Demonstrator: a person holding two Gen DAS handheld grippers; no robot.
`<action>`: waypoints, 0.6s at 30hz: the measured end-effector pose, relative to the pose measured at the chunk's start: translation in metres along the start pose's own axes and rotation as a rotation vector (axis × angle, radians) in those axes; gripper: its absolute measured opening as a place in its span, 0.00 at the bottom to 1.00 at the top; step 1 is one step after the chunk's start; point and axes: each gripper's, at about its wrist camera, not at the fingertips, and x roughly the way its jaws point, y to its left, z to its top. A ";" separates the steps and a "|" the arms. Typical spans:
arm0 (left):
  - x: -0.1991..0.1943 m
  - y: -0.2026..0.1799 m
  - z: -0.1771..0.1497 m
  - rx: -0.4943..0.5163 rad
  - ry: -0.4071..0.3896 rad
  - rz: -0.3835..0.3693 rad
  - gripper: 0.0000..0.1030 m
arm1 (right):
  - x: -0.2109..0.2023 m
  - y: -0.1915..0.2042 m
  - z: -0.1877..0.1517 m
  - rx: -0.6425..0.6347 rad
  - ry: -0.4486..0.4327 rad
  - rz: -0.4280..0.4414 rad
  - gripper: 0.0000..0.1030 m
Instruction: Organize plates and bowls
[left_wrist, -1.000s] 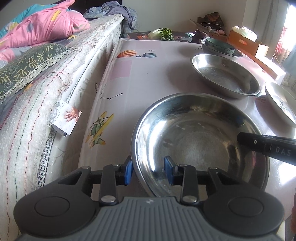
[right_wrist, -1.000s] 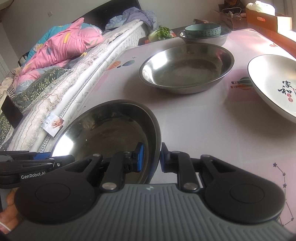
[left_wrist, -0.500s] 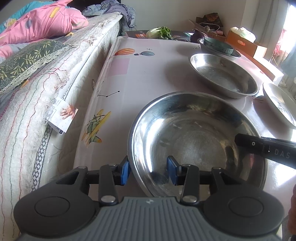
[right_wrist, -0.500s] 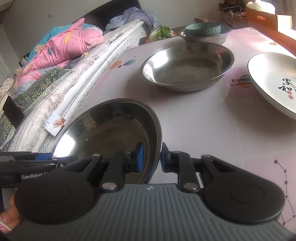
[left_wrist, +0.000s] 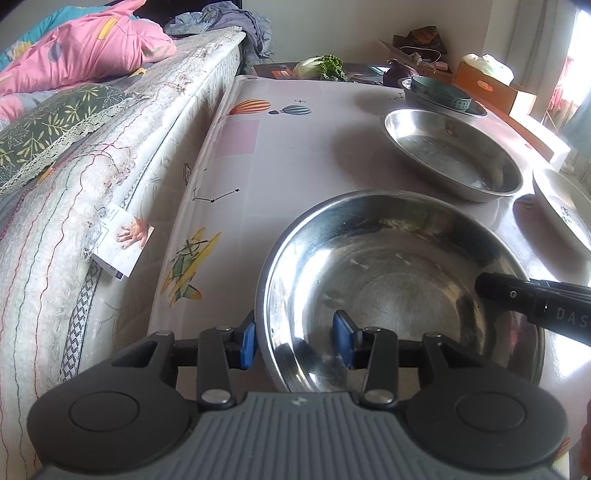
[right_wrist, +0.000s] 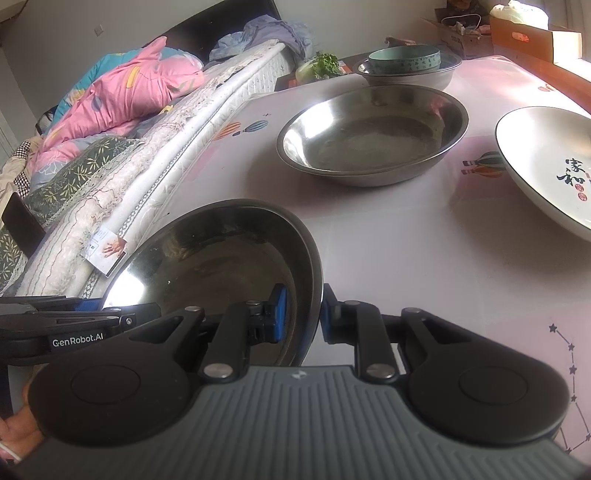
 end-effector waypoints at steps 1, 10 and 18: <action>0.000 0.000 0.000 0.001 -0.001 0.000 0.41 | 0.000 0.000 0.000 0.001 0.000 0.000 0.18; -0.003 0.001 -0.001 0.003 -0.005 0.001 0.42 | -0.001 0.003 0.000 -0.006 0.003 -0.002 0.18; -0.004 0.001 -0.003 0.002 -0.004 0.004 0.42 | -0.001 0.004 -0.001 -0.008 0.006 0.002 0.18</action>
